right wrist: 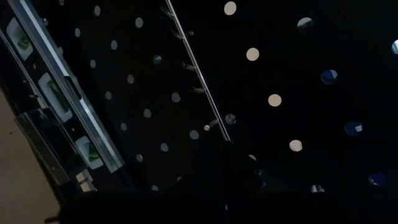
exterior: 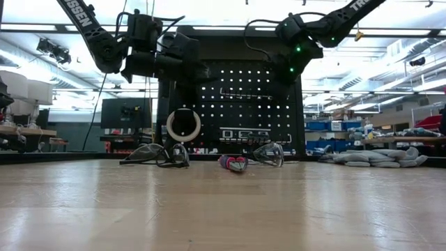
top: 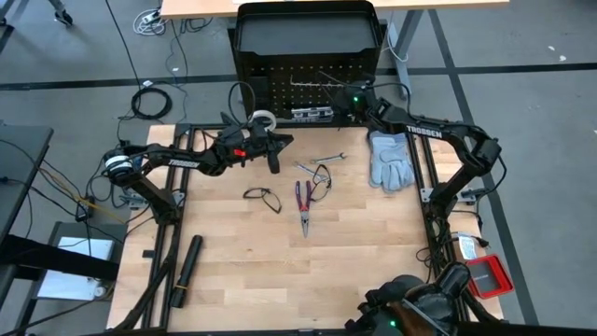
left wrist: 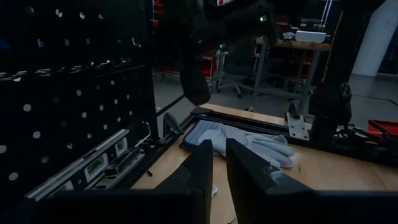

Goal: Hang tools onto peg board
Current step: Assemble the black pegboard

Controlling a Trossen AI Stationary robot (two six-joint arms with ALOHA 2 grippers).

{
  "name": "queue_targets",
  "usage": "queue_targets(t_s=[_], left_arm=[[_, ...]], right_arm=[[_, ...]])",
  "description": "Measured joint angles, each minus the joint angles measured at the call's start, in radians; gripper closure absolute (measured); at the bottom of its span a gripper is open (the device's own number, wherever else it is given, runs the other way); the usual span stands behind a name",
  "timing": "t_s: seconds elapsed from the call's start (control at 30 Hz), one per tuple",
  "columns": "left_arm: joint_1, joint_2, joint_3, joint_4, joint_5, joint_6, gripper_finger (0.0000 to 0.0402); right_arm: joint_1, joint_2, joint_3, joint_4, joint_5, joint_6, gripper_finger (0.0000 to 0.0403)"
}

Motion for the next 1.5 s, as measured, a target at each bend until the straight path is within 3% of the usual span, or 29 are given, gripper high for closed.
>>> queue_targets(t_s=[0.67,0.93,1.5], left_arm=[[-0.046,0.0,0.0,-0.003,-0.002,0.005,0.0353],[-0.051,0.0,-0.001,-0.002,-0.002,0.002,0.0353],[-0.052,0.0,-0.001,-0.003,-0.025,0.026,0.0353]], right_arm=[[-0.014,-0.005,0.001,0.0,-0.083,0.033,0.039],[-0.016,-0.045,0.001,-0.011,-0.126,0.22,0.0389],[-0.029,-0.068,0.005,0.022,-0.144,0.201,0.0376]])
